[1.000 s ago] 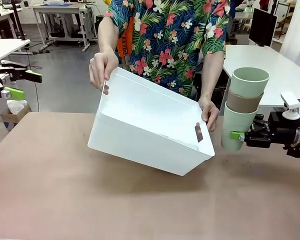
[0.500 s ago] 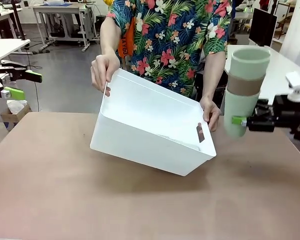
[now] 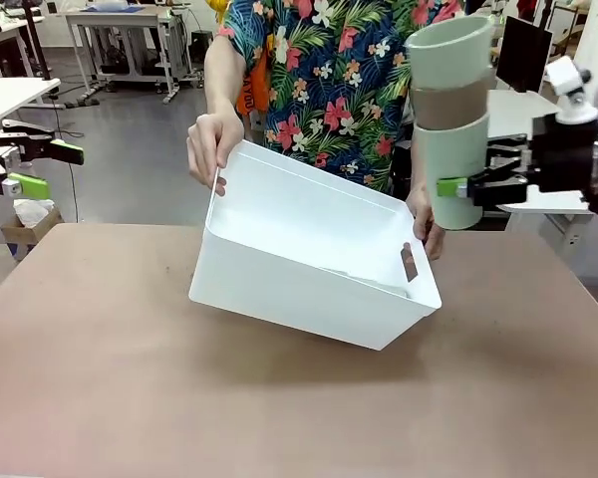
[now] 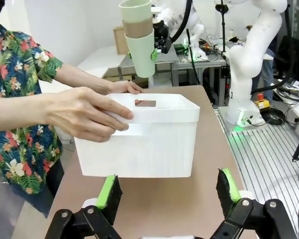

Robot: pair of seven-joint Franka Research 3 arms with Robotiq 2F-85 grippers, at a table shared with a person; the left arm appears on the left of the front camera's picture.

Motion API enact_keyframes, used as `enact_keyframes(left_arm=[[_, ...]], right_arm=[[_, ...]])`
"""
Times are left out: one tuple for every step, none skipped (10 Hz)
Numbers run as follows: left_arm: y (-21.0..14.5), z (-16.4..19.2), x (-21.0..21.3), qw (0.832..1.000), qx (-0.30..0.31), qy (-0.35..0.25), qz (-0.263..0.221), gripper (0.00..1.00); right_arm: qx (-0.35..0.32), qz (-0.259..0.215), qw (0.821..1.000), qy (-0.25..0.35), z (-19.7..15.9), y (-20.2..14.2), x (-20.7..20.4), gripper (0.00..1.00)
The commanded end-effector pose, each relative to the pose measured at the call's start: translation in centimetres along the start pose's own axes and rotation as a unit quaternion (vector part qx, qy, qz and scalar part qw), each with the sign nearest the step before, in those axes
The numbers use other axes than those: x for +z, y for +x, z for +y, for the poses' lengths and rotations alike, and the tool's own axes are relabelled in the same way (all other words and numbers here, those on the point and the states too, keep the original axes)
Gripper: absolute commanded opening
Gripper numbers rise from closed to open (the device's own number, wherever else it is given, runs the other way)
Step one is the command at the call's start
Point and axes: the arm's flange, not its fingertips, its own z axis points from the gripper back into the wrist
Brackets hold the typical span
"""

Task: Stack the cups and store them in the basket.
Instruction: Place the stack of Reusable plastic cups into the Pantry Basket.

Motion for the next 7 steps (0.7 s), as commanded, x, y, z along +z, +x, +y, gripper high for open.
enact_keyframes(left_arm=[[0.3, -0.1, 0.1, 1.000, 0.003, 0.002, -0.002, 1.00], [0.3, -0.1, 0.1, 1.000, 0.003, 0.002, -0.002, 1.00], [0.3, -0.1, 0.1, 1.000, 0.003, 0.002, -0.002, 1.00], [0.3, -0.1, 0.1, 1.000, 0.003, 0.002, -0.002, 1.00], [0.3, -0.1, 0.1, 1.000, 0.003, 0.002, -0.002, 1.00], [0.3, -0.1, 0.1, 1.000, 0.003, 0.002, -0.002, 1.00], [0.3, -0.1, 0.1, 1.000, 0.003, 0.002, -0.002, 1.00]], right_arm=[[0.004, 0.053, 0.998, -0.016, -0.4, 1.9, -3.2, 0.86], [0.013, 0.073, 0.997, -0.023, -0.3, 2.6, -4.7, 0.86], [0.021, 0.093, 0.995, -0.032, -0.1, 3.1, -6.4, 0.86], [0.032, 0.114, 0.992, -0.043, -0.2, 3.5, -8.4, 0.86], [0.041, 0.131, 0.989, -0.052, -0.3, 3.7, -10.0, 0.86], [0.047, 0.146, 0.987, -0.056, 0.1, 3.4, -11.6, 0.86], [0.058, 0.165, 0.982, -0.066, 0.2, 3.1, -12.9, 0.86]])
